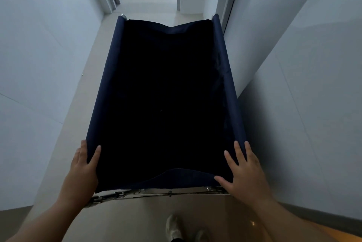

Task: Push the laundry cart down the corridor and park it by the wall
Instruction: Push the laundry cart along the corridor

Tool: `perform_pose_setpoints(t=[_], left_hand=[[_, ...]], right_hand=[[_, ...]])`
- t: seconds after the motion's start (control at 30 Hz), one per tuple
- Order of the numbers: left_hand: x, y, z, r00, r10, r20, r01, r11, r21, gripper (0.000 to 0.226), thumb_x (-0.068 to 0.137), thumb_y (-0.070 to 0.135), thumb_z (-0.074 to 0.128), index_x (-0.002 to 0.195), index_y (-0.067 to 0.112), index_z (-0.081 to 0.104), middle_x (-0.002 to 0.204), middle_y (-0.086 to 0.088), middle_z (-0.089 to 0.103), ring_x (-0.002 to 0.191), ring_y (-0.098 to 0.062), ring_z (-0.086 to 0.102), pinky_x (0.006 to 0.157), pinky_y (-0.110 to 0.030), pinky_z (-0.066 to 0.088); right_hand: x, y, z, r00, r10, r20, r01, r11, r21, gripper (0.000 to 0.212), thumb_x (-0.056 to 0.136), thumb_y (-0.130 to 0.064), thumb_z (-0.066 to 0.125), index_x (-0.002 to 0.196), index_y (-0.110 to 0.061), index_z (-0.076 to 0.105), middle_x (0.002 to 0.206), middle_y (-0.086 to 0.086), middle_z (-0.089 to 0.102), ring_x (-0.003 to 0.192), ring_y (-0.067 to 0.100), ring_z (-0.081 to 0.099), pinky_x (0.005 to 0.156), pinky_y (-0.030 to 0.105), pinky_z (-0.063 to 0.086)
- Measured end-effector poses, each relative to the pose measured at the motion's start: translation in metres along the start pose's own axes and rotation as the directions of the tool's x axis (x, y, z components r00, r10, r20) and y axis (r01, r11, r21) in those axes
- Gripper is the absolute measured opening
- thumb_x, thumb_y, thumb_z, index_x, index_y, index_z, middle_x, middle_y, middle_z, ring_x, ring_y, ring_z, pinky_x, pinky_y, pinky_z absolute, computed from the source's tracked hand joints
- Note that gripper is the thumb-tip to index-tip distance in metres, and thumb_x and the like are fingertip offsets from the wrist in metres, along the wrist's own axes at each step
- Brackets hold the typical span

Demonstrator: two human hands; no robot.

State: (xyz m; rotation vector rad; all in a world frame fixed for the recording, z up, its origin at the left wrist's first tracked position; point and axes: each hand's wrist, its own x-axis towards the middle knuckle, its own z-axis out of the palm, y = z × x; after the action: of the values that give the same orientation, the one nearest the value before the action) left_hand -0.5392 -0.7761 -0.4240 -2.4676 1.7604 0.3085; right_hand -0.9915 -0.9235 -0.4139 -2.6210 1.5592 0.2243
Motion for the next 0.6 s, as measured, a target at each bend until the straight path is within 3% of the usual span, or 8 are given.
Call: perform_pose_setpoints(t=[0.13, 0.37, 0.6], left_hand=[[-0.011, -0.019, 0.003, 1.0, -0.02, 0.0, 0.02, 1.0, -0.006, 0.084, 0.071, -0.009, 0.075, 0.147, 0.004, 0.041, 0.157, -0.035, 0.017, 0.131, -0.063, 0.035, 0.088, -0.071, 0.048], [-0.031, -0.051, 0.011, 0.999, -0.049, -0.012, 0.048, 0.996, -0.072, 0.081, 0.072, 0.005, 0.081, 0.144, 0.003, 0.044, 0.157, -0.033, 0.018, 0.132, -0.061, 0.035, 0.093, -0.071, 0.045], [-0.045, -0.066, 0.011, 0.994, -0.106, 0.001, 0.105, 0.985, -0.138, 0.073, 0.077, 0.017, 0.08, 0.142, 0.004, 0.048, 0.157, -0.032, 0.022, 0.129, -0.059, 0.041, 0.089, -0.069, 0.049]], right_hand=[[0.004, -0.016, 0.001, 1.0, -0.02, -0.004, 0.02, 1.0, 0.002, 0.085, 0.086, -0.078, 0.037, 0.138, -0.016, 0.062, 0.156, 0.02, 0.043, 0.149, 0.044, 0.028, 0.107, 0.055, 0.044], [0.008, -0.044, 0.004, 0.998, -0.055, -0.014, 0.055, 0.998, -0.012, 0.082, 0.086, -0.077, 0.04, 0.137, -0.017, 0.062, 0.156, 0.018, 0.043, 0.15, 0.042, 0.026, 0.108, 0.053, 0.04], [0.012, -0.064, 0.003, 0.995, -0.094, -0.037, 0.094, 0.996, -0.013, 0.081, 0.085, -0.074, 0.04, 0.133, -0.014, 0.066, 0.155, 0.019, 0.045, 0.148, 0.044, 0.03, 0.105, 0.057, 0.044]])
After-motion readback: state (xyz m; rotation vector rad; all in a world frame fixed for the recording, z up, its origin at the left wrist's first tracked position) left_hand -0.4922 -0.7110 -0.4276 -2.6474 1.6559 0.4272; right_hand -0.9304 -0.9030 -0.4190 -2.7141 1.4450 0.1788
